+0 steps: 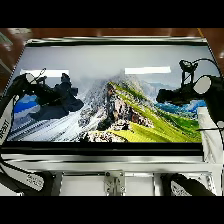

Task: Fold the shirts.

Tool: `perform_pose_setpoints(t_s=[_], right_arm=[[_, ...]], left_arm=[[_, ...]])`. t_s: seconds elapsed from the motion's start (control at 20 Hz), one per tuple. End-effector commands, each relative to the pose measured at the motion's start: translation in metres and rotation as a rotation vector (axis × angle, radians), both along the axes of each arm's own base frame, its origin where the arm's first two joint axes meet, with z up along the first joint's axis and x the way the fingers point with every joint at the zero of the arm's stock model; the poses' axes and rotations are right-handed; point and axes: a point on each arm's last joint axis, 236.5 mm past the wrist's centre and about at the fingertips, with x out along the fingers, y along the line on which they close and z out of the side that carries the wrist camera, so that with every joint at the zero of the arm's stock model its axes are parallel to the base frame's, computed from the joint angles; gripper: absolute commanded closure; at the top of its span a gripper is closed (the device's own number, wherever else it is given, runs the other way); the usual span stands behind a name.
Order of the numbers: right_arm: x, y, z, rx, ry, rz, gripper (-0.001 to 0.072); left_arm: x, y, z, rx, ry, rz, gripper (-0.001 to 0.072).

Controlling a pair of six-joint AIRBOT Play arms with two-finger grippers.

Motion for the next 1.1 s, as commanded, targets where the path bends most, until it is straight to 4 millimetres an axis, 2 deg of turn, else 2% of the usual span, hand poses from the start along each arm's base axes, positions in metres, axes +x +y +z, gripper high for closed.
perform_pose_setpoints(t_s=[0.0,0.1,0.15,0.25,0.3,0.35,0.4,0.45,0.5,0.55,0.6,0.7,0.8,0.85,0.9,0.95,1.05], right_arm=[[0.006,0.005,0.004,0.024,-0.026,-0.006,0.0073],[0.007,0.005,0.011,0.024,-0.04,-0.003,0.0073],[0.008,0.005,0.02,0.022,-0.065,0.001,0.0073],[0.009,0.004,0.056,0.018,-0.159,0.012,0.0073],[0.009,0.003,0.078,0.012,-0.215,0.018,0.0073],[0.006,0.002,0.101,0.005,-0.272,0.018,0.0073],[0.001,-0.001,0.125,-0.006,-0.331,0.017,0.0073],[-0.007,-0.003,0.144,-0.012,-0.374,0.017,0.0073],[-0.018,-0.005,0.158,-0.022,-0.401,0.019,0.0073],[-0.032,-0.006,0.164,-0.03,-0.398,0.024,0.0073],[-0.048,-0.006,0.162,-0.034,-0.36,0.036,0.0073],[-0.081,-0.006,0.142,-0.042,-0.217,0.063,0.0073],[-0.098,-0.002,0.119,-0.028,-0.11,0.079,0.0073],[-0.101,0.002,0.106,-0.013,-0.074,0.084,0.0073],[-0.103,0.004,0.091,-0.001,-0.041,0.085,0.0073],[-0.105,0.007,0.075,0.014,-0.01,0.085,0.0073],[-0.104,0.013,0.043,0.044,0.037,0.077,0.0073]], left_arm=[[0.017,-0.025,0.089,0.001,-0.22,-0.14,0.0672],[0.015,-0.056,0.184,0.02,-0.463,-0.215,0.0672],[0.001,-0.079,0.235,0.012,-0.588,-0.256,0.0672],[-0.045,-0.126,0.313,-0.041,-0.766,-0.34,0.0672],[-0.07,-0.149,0.336,-0.075,-0.816,-0.387,0.0672],[-0.095,-0.171,0.351,-0.118,-0.845,-0.432,0.0672],[-0.116,-0.192,0.356,-0.157,-0.852,-0.483,0.0672],[-0.136,-0.215,0.352,-0.195,-0.834,-0.541,0.0672],[-0.153,-0.236,0.338,-0.221,-0.795,-0.599,0.0672],[-0.17,-0.257,0.314,-0.241,-0.733,-0.659,0.0672],[-0.185,-0.277,0.284,-0.256,-0.667,-0.7,0.0672],[-0.208,-0.313,0.218,-0.276,-0.576,-0.749,0.0671],[-0.228,-0.338,0.148,-0.3,-0.49,-0.694,0.0666],[-0.237,-0.342,0.118,-0.301,-0.435,-0.654,0.0533],[-0.246,-0.342,0.094,-0.303,-0.353,-0.582,0.0159],[-0.25,-0.338,0.08,-0.295,-0.279,-0.522,-0.0005],[-0.24,-0.32,0.081,-0.261,-0.261,-0.523,-0.0009]])
